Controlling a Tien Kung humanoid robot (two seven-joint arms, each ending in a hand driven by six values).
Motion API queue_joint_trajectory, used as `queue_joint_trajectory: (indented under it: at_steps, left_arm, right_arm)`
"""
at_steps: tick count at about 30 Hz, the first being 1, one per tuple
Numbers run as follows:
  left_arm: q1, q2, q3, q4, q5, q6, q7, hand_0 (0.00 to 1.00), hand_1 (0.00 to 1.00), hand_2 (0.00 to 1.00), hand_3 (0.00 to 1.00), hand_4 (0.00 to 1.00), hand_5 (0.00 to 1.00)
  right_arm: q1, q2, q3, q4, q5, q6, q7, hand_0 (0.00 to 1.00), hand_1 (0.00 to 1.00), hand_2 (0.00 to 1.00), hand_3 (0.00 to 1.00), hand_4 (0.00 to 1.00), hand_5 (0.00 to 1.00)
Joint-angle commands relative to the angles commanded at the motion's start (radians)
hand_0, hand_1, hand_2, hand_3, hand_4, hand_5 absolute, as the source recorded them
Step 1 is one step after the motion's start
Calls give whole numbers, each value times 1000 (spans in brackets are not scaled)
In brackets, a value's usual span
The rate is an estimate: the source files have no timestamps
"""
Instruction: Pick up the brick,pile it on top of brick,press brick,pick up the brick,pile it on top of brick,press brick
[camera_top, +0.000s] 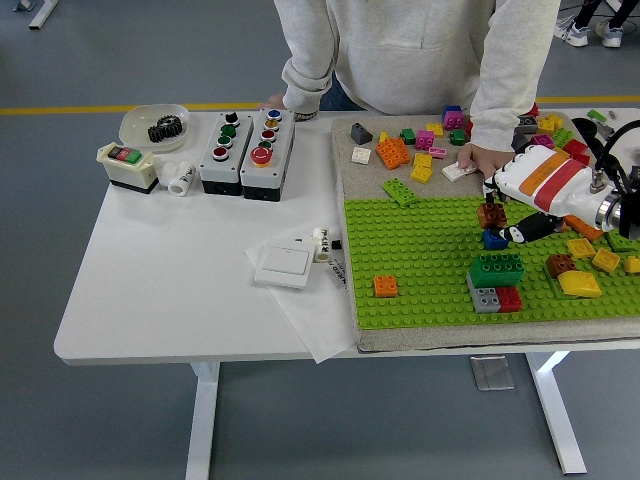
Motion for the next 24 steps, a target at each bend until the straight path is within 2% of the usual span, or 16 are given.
queue_joint_trajectory:
  at_steps: [5,15,24]
  left_arm:
    - [1,-1,-1,0,2,0,0,755,734,732,596,663,589]
    - [3,-2,-2,0,4,-1,-1,757,734,733,598,663,590]
    - [3,-1,-5,1,10,-3,0,757,734,733,598,663,589]
  right_arm:
    - [-25,-39,-9,39,-23,4,-13,295,417,473,474,732,417]
    - [-53,-80,8,91,-30,21,-26,292,418,474,473,737,435]
    - [-64,-116,24,140,13,54,-22,290,419,474,473,740,438]
